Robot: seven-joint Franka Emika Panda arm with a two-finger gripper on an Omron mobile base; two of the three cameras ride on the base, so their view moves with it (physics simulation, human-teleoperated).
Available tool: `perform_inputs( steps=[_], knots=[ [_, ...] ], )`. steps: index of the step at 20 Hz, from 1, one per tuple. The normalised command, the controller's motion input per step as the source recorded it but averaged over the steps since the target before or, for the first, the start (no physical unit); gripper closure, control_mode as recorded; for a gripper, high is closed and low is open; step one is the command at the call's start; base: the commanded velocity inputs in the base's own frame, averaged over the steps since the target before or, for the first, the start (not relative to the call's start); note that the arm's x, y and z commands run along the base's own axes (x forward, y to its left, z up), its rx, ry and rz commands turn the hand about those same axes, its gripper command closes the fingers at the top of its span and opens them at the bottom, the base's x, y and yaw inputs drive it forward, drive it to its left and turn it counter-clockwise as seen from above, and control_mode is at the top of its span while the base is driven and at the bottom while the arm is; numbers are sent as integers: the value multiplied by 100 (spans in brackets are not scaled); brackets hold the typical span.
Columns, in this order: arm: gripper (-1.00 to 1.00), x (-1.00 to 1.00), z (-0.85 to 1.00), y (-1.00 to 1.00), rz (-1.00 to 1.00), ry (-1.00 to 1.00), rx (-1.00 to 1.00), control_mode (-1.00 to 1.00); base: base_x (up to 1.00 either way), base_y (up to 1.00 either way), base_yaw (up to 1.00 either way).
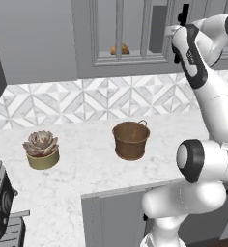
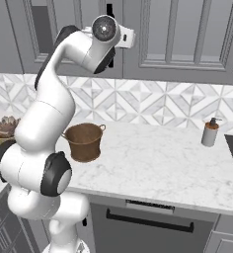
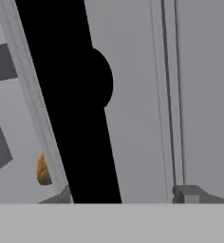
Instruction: Open the cabinet, pick up the bread from the cabinet and place it in the basket. Then move the basket to the dining counter.
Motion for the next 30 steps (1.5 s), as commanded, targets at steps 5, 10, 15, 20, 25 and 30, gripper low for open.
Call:
perform_inputs(
  steps=[5, 10, 15, 20, 25, 30],
  knots=[
    [100, 0, -8, 100, 10, 0, 0, -100, 0, 0, 0],
    [100, -14, -7, 100, 10, 1, 0, -100, 0, 0, 0],
    [100, -91, 2, 100, 2, 1, -4, -100, 0, 0, 0],
    [100, -82, 0, 100, 0, 0, -14, -100, 0, 0, 0],
    [100, -47, 0, 100, -3, 0, -14, -100, 0, 0, 0],
    [100, -64, 0, 100, -1, 0, -5, -100, 0, 0, 0]
  ],
)
